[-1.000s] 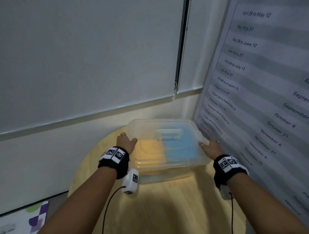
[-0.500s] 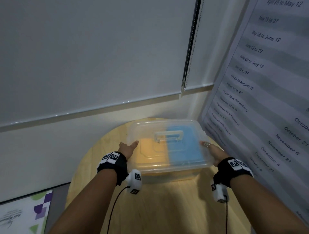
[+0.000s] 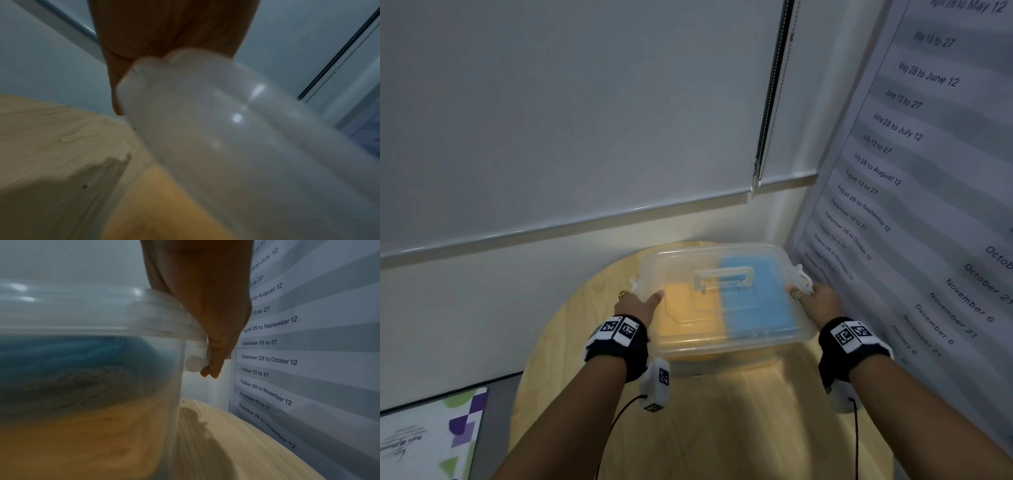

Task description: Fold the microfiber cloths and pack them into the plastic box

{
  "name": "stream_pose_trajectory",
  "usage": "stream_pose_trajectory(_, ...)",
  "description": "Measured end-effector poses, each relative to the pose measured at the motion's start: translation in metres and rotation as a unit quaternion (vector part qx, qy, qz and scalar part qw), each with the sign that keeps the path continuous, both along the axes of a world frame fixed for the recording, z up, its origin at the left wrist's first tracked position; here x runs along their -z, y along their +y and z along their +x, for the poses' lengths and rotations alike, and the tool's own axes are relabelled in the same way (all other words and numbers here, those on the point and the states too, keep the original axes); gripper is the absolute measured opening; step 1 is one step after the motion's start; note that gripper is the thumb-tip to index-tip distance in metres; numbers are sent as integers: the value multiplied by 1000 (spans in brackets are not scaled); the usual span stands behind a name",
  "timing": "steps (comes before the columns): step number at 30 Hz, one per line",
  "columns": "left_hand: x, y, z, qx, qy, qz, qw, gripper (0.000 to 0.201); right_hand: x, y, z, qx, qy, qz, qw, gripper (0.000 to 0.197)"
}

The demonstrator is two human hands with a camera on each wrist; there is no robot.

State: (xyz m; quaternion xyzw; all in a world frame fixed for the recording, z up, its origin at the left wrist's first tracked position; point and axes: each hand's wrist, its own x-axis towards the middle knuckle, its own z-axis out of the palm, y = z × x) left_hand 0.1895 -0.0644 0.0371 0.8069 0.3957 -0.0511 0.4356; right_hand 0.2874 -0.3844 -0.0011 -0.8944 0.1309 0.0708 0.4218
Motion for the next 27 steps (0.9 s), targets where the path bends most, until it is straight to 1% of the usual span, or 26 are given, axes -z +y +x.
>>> stream_pose_trajectory(3,-3,-5,-2,-4,-2,18,1000,70,-4,5,1,-21,-7,-36,999,49)
stream_pose_trajectory(6,-5,-13,-5,5,1,84,996,56,-11,15,5,-63,-14,-101,993,43)
stream_pose_trajectory(8,-5,-16,-4,-6,-5,96,995,51,-17,23,8,-80,-14,-123,989,43)
stream_pose_trajectory(11,-8,-11,-4,-25,-7,89,996,49,-21,37,13,-107,-23,-142,984,44)
stream_pose_trajectory(14,-10,3,-12,-33,7,112,993,50,-22,55,14,-138,-29,-165,976,45)
stream_pose_trajectory(16,-6,13,-20,-24,13,127,992,52,-19,63,10,-147,-28,-187,971,46)
stream_pose_trajectory(20,-3,21,-34,6,37,145,989,60,-16,67,0,-139,-25,-201,969,45)
stream_pose_trajectory(22,-1,19,-39,10,46,137,989,62,-16,66,-2,-149,-10,-201,968,46)
stream_pose_trajectory(24,-5,20,-37,7,26,127,992,63,-25,68,-3,-159,-2,-188,969,48)
stream_pose_trajectory(25,-11,21,-36,1,12,110,994,63,-32,68,-4,-161,6,-170,972,49)
stream_pose_trajectory(26,-6,21,-40,1,-9,91,996,64,-31,64,-7,-173,14,-152,973,49)
stream_pose_trajectory(27,-5,20,-50,-3,-31,73,997,65,-36,59,-17,-167,18,-117,979,51)
